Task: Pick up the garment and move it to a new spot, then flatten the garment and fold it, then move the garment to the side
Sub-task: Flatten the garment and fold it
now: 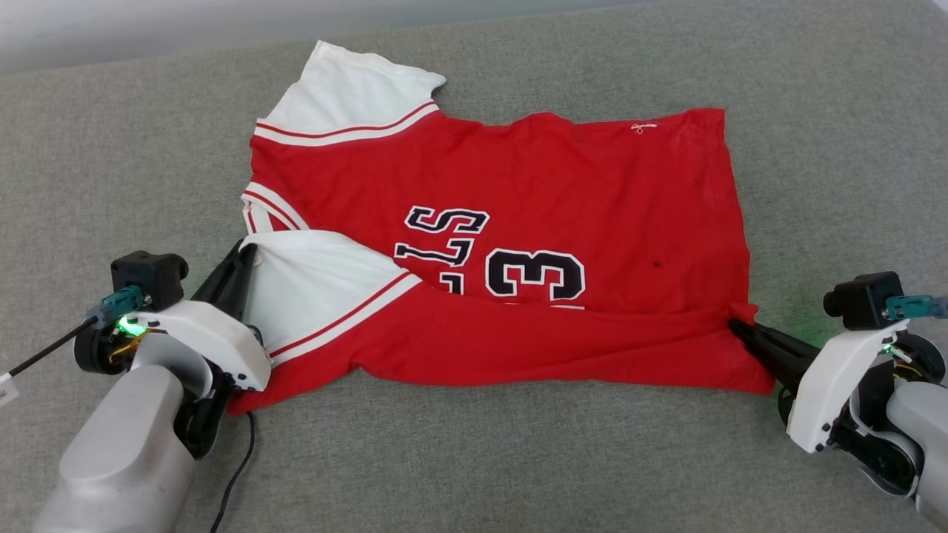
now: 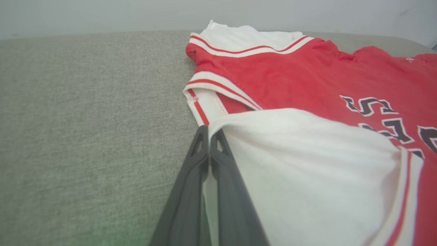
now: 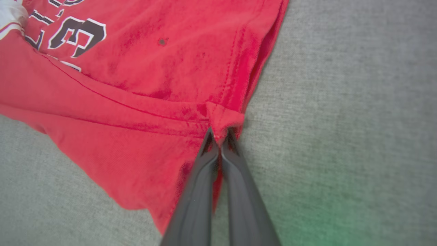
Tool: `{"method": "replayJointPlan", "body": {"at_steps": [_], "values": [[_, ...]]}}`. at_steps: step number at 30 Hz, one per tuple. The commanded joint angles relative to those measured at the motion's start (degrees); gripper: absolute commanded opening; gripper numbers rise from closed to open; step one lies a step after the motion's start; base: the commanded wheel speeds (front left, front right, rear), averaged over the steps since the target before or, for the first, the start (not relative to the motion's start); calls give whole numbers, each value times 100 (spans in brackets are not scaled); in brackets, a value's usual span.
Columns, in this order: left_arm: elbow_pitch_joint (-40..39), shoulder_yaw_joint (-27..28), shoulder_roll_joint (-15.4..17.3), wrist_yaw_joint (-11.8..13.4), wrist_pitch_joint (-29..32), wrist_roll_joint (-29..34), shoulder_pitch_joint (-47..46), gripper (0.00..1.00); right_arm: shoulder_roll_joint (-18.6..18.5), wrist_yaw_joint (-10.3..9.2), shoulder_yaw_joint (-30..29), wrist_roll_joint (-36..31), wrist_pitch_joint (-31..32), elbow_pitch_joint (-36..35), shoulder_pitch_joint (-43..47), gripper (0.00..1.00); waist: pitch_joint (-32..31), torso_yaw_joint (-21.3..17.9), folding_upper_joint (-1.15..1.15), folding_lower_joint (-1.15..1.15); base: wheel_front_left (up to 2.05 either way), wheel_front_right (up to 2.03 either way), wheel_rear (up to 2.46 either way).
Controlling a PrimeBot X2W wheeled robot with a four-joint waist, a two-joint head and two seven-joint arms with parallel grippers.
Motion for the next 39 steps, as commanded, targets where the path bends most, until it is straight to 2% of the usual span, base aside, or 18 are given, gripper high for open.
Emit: {"method": "replayJointPlan", "body": {"at_steps": [1, 2, 3, 4, 5, 6, 7, 8, 9, 10, 13, 18, 31, 34, 39], "values": [[47, 94, -52, 8, -38, 40, -64, 30, 23, -18, 92, 17, 80, 53, 36, 0, 30, 26, 0, 0, 0, 0, 0], [60, 135, -77, 8, -38, 69, -81, 42, 38, -18, 104, 20, 79, 44, 32, 0, 41, 31, 0, 0, 0, 0, 0], [63, 164, -98, 8, -39, 106, -90, 58, 55, -18, 117, 43, 133, 32, 47, 8, 47, 35, 0, 0, 0, 0, 0], [120, 215, -130, 8, -38, 106, -73, 80, 57, -17, 141, 12, 173, 15, 53, 18, 50, 41, 0, 0, 0, 0, 0], [120, 215, -130, 8, -38, 106, -73, 80, 57, -17, 141, 12, 173, 15, 53, 18, 50, 41, 0, 0, 0, 0, 0], [138, 268, -173, 8, -39, 167, -51, 97, 76, -17, 156, 21, 153, -12, 68, 40, 44, 50, 0, 0, 0, 0, 0], [148, 289, -181, 8, -39, 202, -43, 100, 76, -16, 159, 31, 152, -16, 74, 53, 39, 56, 0, 0, 0, 0, 0], [148, 289, -181, 8, -39, 202, -43, 100, 76, -16, 159, 31, 152, -16, 74, 53, 39, 56, 0, 0, 0, 0, 0], [158, 306, -196, 8, -39, 230, -32, 100, 77, -16, 163, 18, 145, -23, 64, 73, 35, 60, 0, 0, 0, 0, 0], [152, 332, -210, 8, -40, 259, -28, 100, 82, -15, 166, 15, 125, -26, 56, 87, 30, 64, 0, 0, 0, 0, 0], [153, 430, -245, 8, -39, 323, -9, 100, 98, -15, 175, 27, 109, 6, 66, 100, 4, 77, 0, 0, 0, 0, 0], [36, 545, -246, 8, -40, 467, 41, 100, 30, -26, 171, 7, 20, 128, 38, 100, -42, 98, 0, 0, 0, 0, 0], [-606, 180, -16, 7, -24, 527, 809, 100, 56, -14, -77, -181, -371, 313, 499, 100, -670, 287, 0, 0, 0, 0, 0], [-811, 71, 51, 9, 153, 531, 1024, 100, 35, -13, -256, -286, -410, 261, 617, 100, -844, 307, 0, 0, 0, 0, 0], [-1237, -1, 230, 10, 837, 305, 1306, 100, -63, -12, -595, -542, -417, 79, 902, 100, -1063, 291, 0, 0, 0, 0, 0]]}}
